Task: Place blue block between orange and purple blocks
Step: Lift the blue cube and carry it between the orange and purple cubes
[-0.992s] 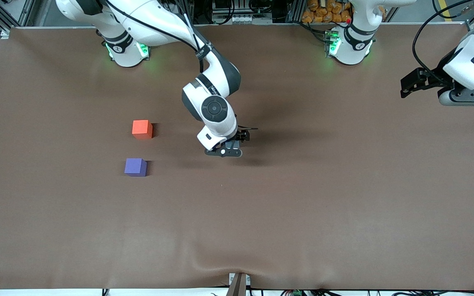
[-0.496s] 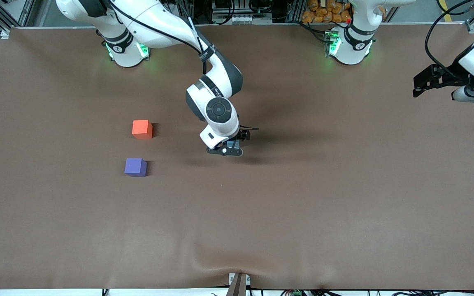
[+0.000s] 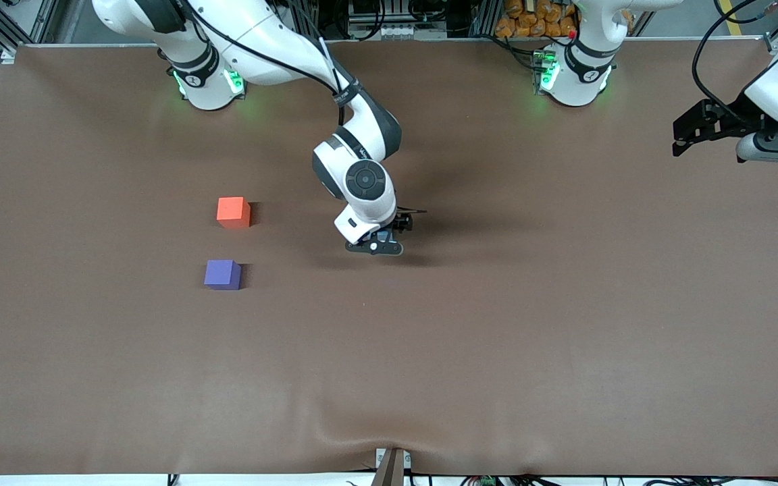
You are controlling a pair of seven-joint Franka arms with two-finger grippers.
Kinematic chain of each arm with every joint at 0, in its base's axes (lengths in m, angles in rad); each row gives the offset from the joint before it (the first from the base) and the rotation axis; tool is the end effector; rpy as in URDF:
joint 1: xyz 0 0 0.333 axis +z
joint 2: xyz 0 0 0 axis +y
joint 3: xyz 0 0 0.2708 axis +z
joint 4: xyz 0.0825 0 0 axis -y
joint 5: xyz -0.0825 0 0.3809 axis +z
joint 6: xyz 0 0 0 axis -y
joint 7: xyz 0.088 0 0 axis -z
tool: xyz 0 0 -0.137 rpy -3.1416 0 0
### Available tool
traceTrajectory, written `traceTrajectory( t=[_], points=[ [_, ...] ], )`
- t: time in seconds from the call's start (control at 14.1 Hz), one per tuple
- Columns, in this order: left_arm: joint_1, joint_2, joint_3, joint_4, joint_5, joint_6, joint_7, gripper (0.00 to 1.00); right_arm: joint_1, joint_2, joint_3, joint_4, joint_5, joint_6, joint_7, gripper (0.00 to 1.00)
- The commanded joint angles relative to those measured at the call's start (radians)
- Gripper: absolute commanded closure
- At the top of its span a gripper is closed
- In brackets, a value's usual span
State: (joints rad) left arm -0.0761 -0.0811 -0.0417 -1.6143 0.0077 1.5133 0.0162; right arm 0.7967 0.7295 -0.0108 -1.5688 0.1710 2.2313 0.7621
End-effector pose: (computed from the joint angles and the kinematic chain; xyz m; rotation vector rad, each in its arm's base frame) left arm 0.5195 -0.0611 0.5676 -3.1224 0.2087 0.0303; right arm 0.4599 0.4741 0.1462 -3.0897 0.1287 0.2081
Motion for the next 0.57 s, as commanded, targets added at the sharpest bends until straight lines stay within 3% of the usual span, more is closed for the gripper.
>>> traceTrajectory(
  t=[0.0, 0.28, 0.5],
  points=[
    [-0.004, 0.003, -0.004, 0.001, 0.014, 0.013, 0.013, 0.00, 0.004, -0.016, -0.011, 0.006, -0.016, -0.004, 0.020, 0.97],
    [-0.001, -0.009, -0.040, 0.001, 0.003, 0.011, 0.010, 0.00, -0.016, -0.053, -0.017, 0.010, -0.019, -0.080, 0.009, 1.00],
    [-0.001, -0.009, -0.081, 0.001, 0.014, 0.011, -0.002, 0.00, -0.086, -0.134, -0.017, 0.010, -0.019, -0.142, -0.076, 1.00]
  ],
)
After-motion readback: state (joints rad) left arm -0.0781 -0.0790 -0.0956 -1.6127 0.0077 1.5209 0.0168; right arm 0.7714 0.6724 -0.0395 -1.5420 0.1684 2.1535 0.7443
